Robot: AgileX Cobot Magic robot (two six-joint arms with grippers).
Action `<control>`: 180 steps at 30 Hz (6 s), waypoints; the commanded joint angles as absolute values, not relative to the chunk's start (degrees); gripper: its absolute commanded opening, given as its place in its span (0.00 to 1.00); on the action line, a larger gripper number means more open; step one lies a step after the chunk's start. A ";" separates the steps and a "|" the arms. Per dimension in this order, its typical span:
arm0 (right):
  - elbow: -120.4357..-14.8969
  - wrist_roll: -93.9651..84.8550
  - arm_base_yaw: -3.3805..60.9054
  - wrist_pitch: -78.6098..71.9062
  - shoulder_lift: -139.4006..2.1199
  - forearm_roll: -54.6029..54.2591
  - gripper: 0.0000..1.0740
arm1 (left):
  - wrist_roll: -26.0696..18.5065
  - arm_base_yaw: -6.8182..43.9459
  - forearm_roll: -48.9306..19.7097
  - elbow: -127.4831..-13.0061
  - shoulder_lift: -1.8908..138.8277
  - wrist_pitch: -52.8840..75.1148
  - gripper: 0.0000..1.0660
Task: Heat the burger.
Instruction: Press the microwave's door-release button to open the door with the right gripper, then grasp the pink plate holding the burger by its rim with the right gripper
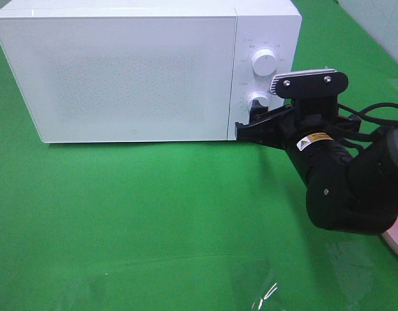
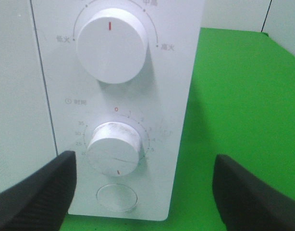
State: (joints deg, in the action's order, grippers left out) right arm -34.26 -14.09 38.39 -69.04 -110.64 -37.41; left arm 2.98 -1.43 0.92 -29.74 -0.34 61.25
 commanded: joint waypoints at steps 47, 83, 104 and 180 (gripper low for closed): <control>-38.22 82.85 32.49 -54.32 -117.06 -23.72 0.00 | 2.98 -1.55 0.86 -29.62 -1.15 61.25 0.90; -48.70 85.89 28.82 -59.13 -123.64 -23.49 0.00 | 2.98 -1.55 0.86 -29.62 -1.15 61.25 0.90; -57.01 84.45 28.82 -71.28 -128.11 -26.93 0.00 | 2.98 -1.55 0.86 -29.62 -1.15 61.25 0.90; -37.82 39.76 29.51 -18.85 -94.77 -17.93 0.00 | 2.98 -1.55 0.86 -29.62 -1.15 61.25 0.90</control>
State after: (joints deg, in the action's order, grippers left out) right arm -37.70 49.10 29.85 -24.64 -97.17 -18.28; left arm 2.98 -1.43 0.92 -29.74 -0.34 61.25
